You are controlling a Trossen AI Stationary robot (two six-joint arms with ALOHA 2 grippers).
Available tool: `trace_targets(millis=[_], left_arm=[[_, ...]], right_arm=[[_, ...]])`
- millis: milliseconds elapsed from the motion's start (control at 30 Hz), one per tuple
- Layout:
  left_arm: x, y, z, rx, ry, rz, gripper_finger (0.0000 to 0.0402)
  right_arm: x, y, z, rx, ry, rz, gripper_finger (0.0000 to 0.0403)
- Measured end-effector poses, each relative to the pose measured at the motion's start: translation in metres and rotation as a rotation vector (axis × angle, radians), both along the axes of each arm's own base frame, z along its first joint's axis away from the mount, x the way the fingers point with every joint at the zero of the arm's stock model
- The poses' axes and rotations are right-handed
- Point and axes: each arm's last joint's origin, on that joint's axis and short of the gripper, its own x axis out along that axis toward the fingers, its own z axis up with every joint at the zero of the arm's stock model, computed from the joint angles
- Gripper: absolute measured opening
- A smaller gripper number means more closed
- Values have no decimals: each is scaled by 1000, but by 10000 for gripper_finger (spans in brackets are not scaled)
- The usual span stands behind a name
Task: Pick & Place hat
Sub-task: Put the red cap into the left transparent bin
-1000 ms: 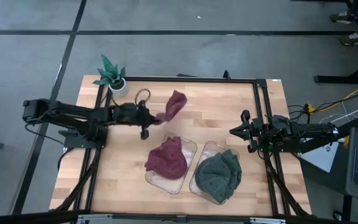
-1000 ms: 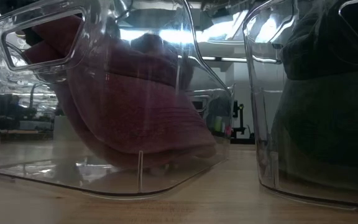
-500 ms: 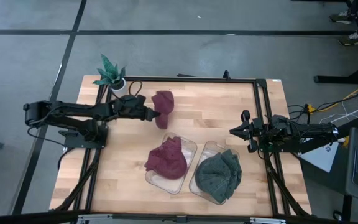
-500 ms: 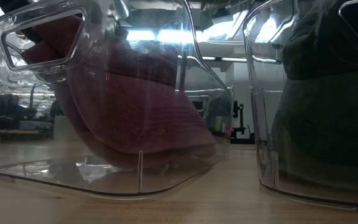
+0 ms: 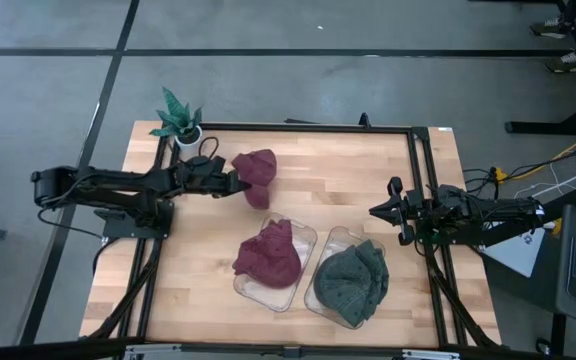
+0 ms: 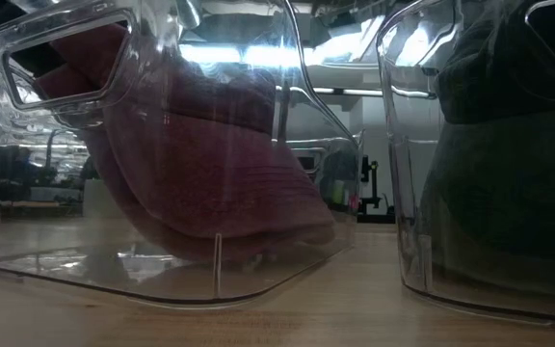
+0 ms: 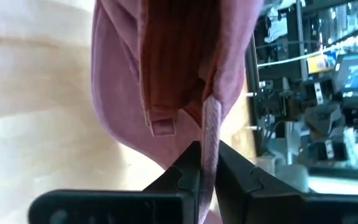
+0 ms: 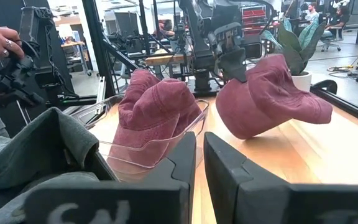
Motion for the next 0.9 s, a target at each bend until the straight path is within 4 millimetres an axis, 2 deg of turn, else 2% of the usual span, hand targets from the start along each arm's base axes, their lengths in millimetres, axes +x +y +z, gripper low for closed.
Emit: trace_targets(millis=[133, 233, 467, 700, 900], left_arm=[[-6, -2, 0, 112, 45, -65, 37], [-13, -4, -3, 123, 113, -89, 55], [-26, -8, -9, 141, 239, -120, 121], [-29, -8, -4, 185, 231, -111, 186], [-29, -16, -5, 163, 221, -258, 215]], right_arm=[[0, 0, 0, 0, 0, 0, 34], [0, 0, 0, 0, 0, 0, 34], [0, 0, 0, 0, 0, 0, 34], [0, 0, 0, 0, 0, 0, 34], [0, 0, 0, 0, 0, 0, 34]])
